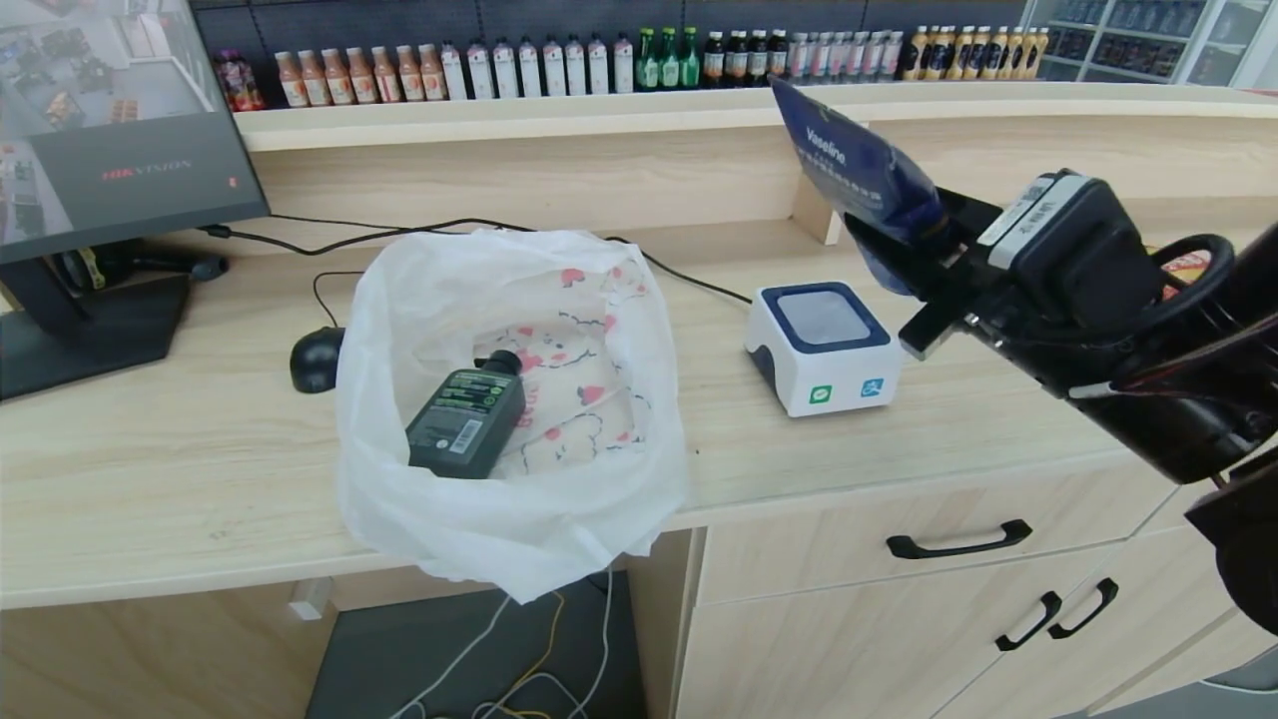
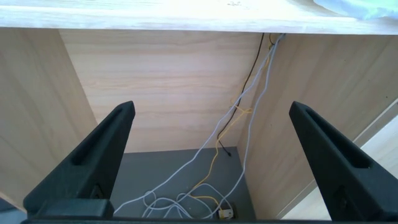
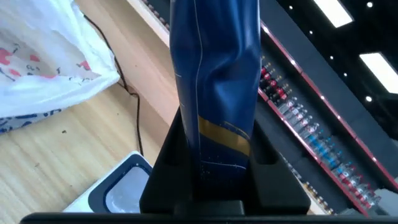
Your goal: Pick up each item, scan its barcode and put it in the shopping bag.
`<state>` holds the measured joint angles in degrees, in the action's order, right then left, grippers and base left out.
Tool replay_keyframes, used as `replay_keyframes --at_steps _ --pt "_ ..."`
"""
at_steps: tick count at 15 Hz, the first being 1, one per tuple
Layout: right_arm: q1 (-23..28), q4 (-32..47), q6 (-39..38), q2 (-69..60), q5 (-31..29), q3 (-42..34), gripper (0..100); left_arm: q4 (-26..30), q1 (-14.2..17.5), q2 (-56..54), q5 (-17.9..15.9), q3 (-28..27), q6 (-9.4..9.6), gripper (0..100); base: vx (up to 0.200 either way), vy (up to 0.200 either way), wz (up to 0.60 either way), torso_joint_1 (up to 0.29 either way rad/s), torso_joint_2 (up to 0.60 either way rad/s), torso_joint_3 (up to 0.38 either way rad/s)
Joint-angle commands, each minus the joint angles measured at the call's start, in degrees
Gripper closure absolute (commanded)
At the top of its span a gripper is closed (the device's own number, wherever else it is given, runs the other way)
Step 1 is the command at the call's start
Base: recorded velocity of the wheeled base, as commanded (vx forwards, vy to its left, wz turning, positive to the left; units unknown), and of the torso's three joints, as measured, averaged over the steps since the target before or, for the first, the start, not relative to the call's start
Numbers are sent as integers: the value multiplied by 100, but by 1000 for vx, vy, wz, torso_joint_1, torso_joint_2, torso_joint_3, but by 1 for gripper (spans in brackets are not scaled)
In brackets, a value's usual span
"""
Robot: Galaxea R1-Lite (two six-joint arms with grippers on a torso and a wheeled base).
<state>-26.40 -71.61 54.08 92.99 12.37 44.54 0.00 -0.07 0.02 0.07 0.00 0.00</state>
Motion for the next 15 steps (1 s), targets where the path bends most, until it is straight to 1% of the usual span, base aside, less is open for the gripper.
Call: replay_keyframes --at_steps 1,4,6,10,15 --pt "215 -2 112 211 151 116 100 0 7 -2 1 0 0 0 0 0 0 0 0 0" --pt "364 121 428 387 714 186 100 0 -1 -2 1 0 0 0 0 0 0 0 0 0" --pt "417 121 569 492 898 195 100 0 -1 -2 1 0 0 0 0 0 0 0 0 0" --pt "417 121 709 791 1136 327 100 0 7 -2 1 0 0 0 0 0 0 0 0 0" --pt "408 121 762 861 1144 283 100 0 7 -2 1 0 0 0 0 0 0 0 0 0"
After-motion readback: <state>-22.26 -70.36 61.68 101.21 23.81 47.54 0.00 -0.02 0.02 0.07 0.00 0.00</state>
